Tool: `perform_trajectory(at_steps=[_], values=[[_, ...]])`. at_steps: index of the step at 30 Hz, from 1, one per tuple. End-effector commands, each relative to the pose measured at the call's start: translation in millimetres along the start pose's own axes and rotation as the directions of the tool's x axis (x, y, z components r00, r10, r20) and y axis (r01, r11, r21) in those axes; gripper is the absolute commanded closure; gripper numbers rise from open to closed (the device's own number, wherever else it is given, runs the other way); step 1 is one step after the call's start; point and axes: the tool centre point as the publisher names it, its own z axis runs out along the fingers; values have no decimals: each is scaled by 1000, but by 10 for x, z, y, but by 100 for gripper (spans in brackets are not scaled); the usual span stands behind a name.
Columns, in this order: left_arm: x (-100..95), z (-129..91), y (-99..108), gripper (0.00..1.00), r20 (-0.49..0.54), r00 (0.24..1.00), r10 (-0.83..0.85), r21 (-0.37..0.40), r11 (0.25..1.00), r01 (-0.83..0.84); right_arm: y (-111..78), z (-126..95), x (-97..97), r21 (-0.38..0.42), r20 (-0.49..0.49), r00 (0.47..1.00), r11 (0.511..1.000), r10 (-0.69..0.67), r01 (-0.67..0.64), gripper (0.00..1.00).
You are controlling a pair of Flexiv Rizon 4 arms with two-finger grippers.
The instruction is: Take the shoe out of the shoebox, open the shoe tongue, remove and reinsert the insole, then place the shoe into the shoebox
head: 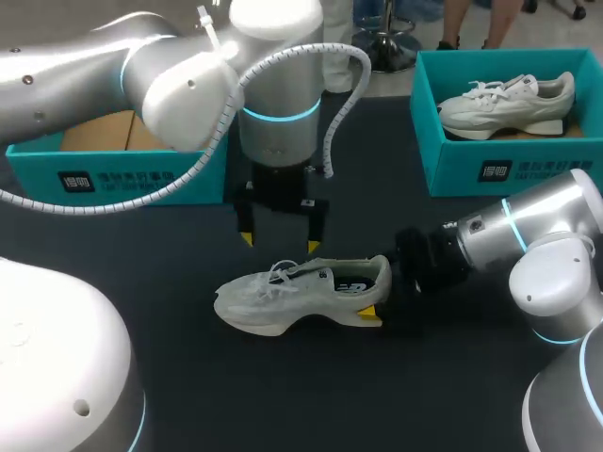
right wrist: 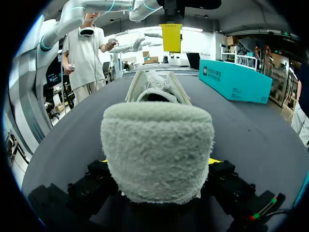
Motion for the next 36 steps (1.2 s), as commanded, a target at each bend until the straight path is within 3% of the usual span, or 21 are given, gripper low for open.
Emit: perform_trajectory(at_steps=[1, 21, 26, 36], values=[[140, 80, -40, 0, 49, 999, -9, -8, 1000, 9, 6, 37, 3, 5, 1, 1000, 1000, 1, -1, 100], [140, 80, -40, 0, 49, 999, -9, -8, 1000, 9, 6, 37, 3, 5, 1, 1000, 1000, 1, -1, 100], [238, 123, 69, 0, 8, 1000, -3, 5, 1000, 3, 6, 37, 3, 5, 1, 1000, 1000, 1, -1, 100], [428, 237, 81, 0, 47, 999, 5, 34, 999, -7, 6, 37, 3, 5, 1, 1000, 1000, 1, -1, 100]])
